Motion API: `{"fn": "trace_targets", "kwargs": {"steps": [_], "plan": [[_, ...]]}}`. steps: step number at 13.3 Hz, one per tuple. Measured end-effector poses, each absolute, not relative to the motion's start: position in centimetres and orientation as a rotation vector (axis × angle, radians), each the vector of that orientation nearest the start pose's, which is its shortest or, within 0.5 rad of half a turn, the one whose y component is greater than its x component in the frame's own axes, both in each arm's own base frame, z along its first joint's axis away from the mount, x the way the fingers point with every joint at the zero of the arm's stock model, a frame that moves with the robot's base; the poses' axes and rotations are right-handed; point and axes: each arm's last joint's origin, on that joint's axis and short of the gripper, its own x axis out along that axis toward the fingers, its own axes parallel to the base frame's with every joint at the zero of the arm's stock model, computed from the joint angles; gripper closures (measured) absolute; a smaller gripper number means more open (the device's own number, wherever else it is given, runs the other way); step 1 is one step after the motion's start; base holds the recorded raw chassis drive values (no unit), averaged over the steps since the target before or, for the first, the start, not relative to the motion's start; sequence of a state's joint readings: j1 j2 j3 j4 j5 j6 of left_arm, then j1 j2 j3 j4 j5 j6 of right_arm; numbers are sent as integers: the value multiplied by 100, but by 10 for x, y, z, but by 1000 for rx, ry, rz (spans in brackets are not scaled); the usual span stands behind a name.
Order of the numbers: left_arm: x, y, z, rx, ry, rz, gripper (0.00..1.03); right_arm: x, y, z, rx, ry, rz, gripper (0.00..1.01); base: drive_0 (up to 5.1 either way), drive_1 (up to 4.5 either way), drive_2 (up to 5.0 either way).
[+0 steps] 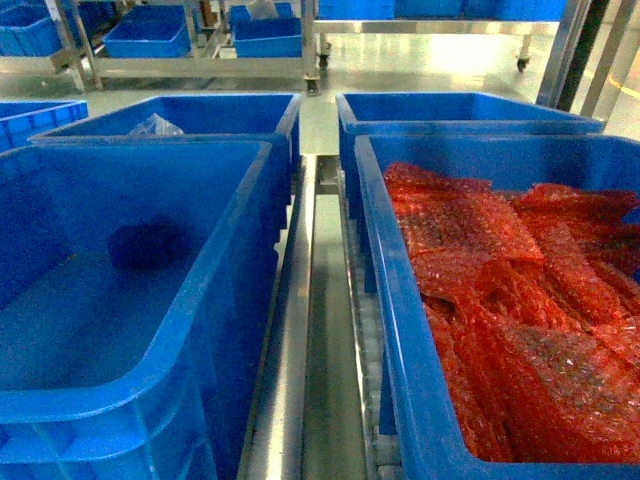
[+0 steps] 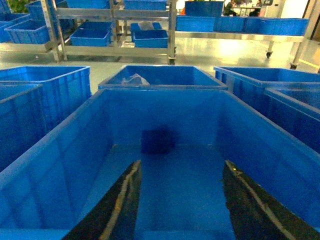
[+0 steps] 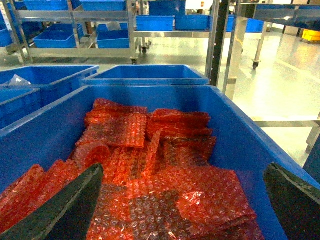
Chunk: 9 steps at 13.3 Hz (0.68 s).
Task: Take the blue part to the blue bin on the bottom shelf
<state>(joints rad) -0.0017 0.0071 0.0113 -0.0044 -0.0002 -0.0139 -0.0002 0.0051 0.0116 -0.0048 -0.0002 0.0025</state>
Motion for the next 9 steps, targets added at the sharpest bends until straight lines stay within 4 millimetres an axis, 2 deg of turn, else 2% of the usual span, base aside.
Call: {"fn": "trace_targets", "kwargs": {"steps": [4, 9], "plan": [[97, 0, 166, -14, 0, -2, 4, 97, 0, 167, 2, -2, 0, 3, 0, 0, 0], [97, 0, 166, -11, 0, -2, 5, 97, 0, 167, 2, -2, 0, 3, 0, 0, 0]]}}
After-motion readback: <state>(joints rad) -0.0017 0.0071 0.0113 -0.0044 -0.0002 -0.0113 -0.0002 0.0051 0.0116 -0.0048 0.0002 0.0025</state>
